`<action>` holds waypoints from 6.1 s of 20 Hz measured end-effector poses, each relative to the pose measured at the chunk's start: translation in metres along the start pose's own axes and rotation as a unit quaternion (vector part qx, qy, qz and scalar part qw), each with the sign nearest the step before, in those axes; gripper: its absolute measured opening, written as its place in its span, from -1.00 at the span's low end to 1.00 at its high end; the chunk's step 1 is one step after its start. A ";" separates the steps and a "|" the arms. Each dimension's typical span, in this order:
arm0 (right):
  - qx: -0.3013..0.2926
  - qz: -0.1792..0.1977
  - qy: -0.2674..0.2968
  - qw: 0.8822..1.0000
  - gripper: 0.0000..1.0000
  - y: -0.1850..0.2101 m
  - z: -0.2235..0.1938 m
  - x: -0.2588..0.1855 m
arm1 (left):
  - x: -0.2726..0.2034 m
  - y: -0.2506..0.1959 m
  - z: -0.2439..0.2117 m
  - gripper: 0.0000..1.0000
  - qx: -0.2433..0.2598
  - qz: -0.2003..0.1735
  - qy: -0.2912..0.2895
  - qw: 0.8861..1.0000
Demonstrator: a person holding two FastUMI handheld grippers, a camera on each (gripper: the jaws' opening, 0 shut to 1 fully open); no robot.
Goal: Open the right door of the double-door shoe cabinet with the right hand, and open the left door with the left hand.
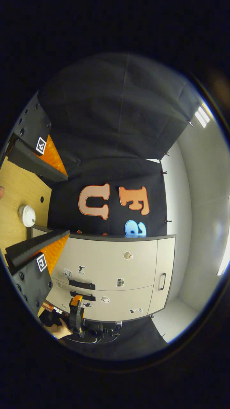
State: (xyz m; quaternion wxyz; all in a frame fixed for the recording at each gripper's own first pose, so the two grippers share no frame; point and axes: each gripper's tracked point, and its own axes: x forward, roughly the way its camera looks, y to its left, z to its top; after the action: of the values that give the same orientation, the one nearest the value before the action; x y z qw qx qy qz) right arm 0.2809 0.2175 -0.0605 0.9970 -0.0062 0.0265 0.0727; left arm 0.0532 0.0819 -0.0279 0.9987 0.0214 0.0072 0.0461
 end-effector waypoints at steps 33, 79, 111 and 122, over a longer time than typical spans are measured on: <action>0.003 0.006 0.014 1.000 -0.82 0.003 -0.010 0.006 | -0.030 0.026 0.002 0.94 -0.022 0.020 0.001 1.000; 0.017 -0.064 0.010 0.998 -0.65 -0.104 -0.002 -0.048 | -0.018 -0.168 0.000 0.94 -0.031 -0.072 0.010 0.997; -0.015 -0.127 -0.022 0.991 0.85 -0.163 0.010 -0.057 | 0.196 -0.371 -0.063 0.94 0.017 -0.142 0.029 0.989; -0.023 -0.137 -0.019 0.990 0.86 -0.169 0.009 -0.058 | 0.217 -0.377 -0.092 -0.02 0.017 -0.140 0.054 0.989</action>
State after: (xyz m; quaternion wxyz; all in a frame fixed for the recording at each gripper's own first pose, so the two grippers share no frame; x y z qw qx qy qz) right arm 0.2489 0.0423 -0.0470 0.9975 -0.0309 0.0045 -0.0642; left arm 0.3019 -0.2694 -0.1388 0.9929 0.0350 0.0653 -0.0928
